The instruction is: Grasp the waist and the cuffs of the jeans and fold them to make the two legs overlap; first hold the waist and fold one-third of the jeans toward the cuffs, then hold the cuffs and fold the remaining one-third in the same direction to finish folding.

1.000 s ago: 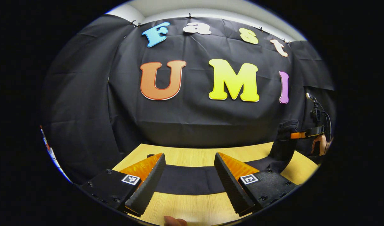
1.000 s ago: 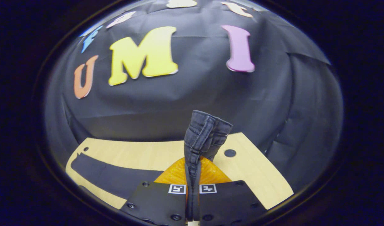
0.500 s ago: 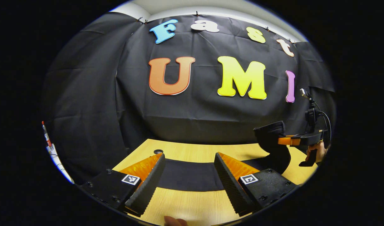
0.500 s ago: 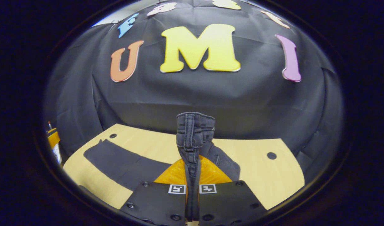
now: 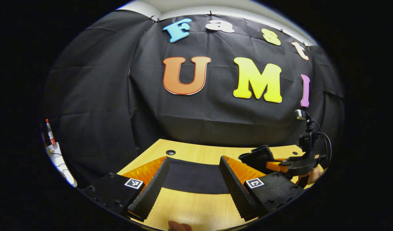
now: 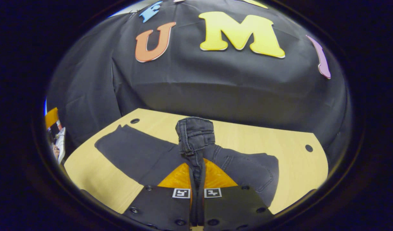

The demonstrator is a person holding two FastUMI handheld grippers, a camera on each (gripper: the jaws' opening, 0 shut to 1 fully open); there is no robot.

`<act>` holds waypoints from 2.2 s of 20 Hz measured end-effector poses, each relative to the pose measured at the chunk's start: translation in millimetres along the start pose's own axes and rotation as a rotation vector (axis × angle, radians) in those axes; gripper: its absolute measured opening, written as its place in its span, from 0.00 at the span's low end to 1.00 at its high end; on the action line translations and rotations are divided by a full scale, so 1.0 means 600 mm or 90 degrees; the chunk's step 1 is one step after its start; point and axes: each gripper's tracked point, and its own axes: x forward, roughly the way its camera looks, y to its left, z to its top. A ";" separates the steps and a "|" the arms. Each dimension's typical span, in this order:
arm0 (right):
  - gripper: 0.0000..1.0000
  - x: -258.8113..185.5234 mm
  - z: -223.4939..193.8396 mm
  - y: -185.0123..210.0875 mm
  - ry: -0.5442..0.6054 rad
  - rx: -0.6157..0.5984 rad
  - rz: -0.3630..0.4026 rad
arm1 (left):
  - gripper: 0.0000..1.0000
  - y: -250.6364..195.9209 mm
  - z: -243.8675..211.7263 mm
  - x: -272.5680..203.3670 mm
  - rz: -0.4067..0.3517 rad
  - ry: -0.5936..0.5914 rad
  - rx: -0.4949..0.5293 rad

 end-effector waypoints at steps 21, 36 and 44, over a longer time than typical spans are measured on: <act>1.00 -0.145 0.107 -0.073 -0.087 -0.006 0.048 | 0.99 0.130 -0.217 0.098 0.143 0.217 -0.670; 1.00 -0.453 0.172 -0.353 -0.195 0.087 -0.194 | 0.93 0.154 -0.197 0.246 0.080 0.171 -0.971; 1.00 -0.524 0.168 -0.376 -0.210 0.099 -0.230 | 0.17 0.133 -0.233 0.276 0.080 0.207 -1.071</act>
